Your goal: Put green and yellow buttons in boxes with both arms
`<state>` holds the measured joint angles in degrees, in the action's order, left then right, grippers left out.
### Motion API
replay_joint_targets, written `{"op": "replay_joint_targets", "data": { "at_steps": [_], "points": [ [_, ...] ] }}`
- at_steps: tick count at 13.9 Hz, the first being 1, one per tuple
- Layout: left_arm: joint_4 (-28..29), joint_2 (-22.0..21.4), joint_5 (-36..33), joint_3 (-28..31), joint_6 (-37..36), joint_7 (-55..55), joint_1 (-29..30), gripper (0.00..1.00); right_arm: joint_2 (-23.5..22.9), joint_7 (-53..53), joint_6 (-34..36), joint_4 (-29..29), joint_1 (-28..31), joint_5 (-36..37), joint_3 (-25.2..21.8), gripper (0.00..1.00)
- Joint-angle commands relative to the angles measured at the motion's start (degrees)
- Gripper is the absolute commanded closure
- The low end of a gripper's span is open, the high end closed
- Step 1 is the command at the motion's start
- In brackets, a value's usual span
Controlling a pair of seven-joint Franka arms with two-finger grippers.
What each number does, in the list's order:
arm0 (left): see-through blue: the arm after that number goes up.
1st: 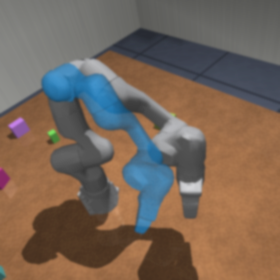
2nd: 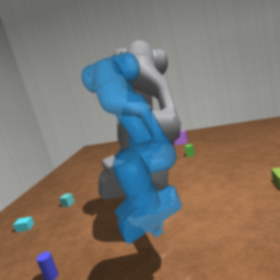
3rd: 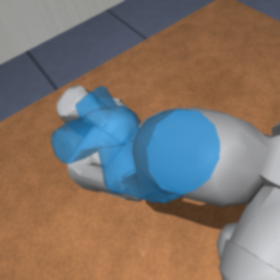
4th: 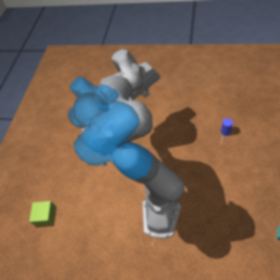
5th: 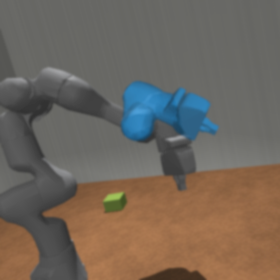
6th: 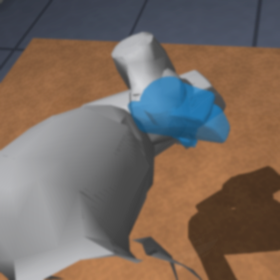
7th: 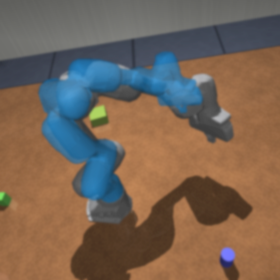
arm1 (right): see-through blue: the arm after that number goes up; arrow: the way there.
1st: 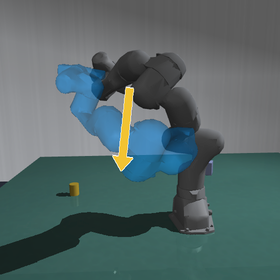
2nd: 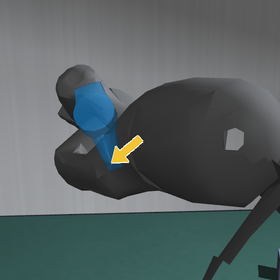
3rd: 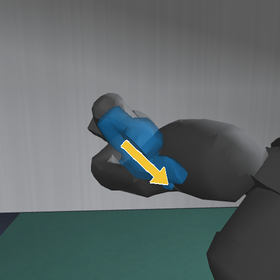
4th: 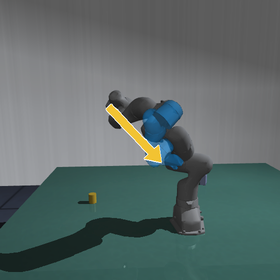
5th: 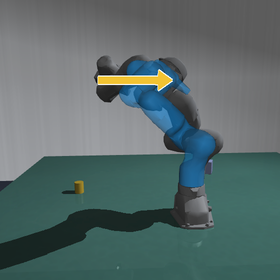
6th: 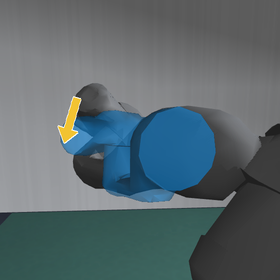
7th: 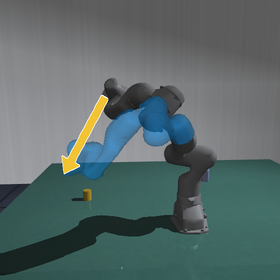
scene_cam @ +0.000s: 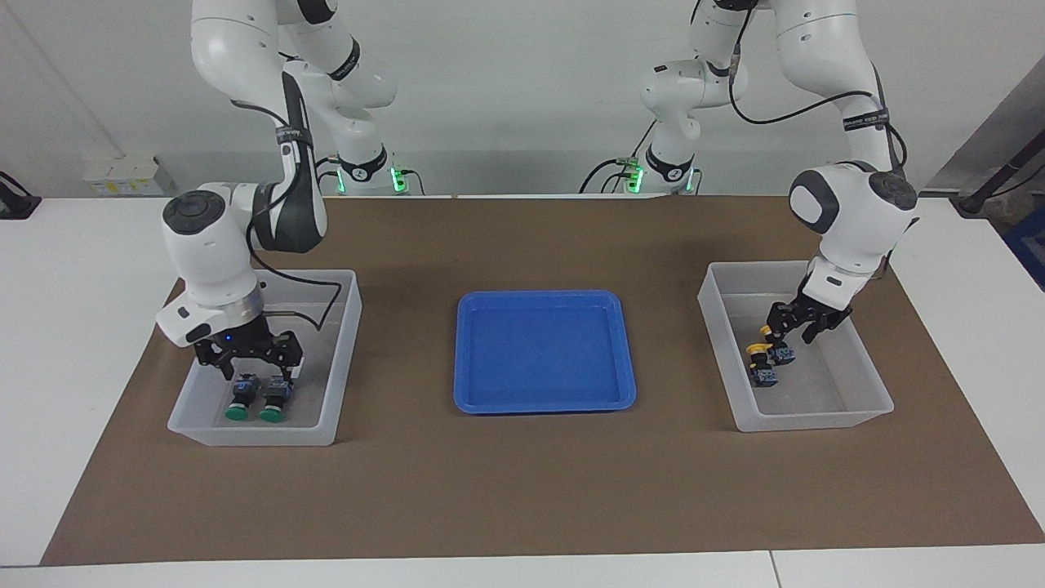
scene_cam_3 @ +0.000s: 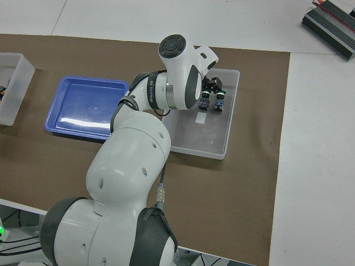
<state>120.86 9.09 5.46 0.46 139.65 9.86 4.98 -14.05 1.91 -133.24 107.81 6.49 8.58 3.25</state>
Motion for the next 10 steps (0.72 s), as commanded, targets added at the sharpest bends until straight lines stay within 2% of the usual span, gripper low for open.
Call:
{"op": "replay_joint_targets", "data": {
  "at_steps": [1, 6, 8, 10],
  "points": [
    [-6.22, -0.91, -0.97, -0.37, -7.77, 0.42, -0.06, 0.11, 6.48, 1.42, 6.21, -0.05, -1.3, -4.43, 0.44, 0.0],
    [-22.74, -1.61, -0.89, -0.9, -30.18, -1.06, -1.72, 0.11, 12.54, 5.03, 19.75, -3.66, -3.68, -4.97, 0.53, 0.0],
    [-27.76, -2.84, -0.97, -0.99, -38.36, -5.01, -3.83, 0.11, 15.01, 5.12, 23.97, -3.92, -3.68, -5.15, 0.53, 0.0],
    [-31.02, -4.68, -0.97, -1.08, -45.13, -5.91, -4.54, 0.1, 15.37, 5.03, 30.11, -6.98, -2.98, -7.77, 0.35, 0.0]
  ]
}}
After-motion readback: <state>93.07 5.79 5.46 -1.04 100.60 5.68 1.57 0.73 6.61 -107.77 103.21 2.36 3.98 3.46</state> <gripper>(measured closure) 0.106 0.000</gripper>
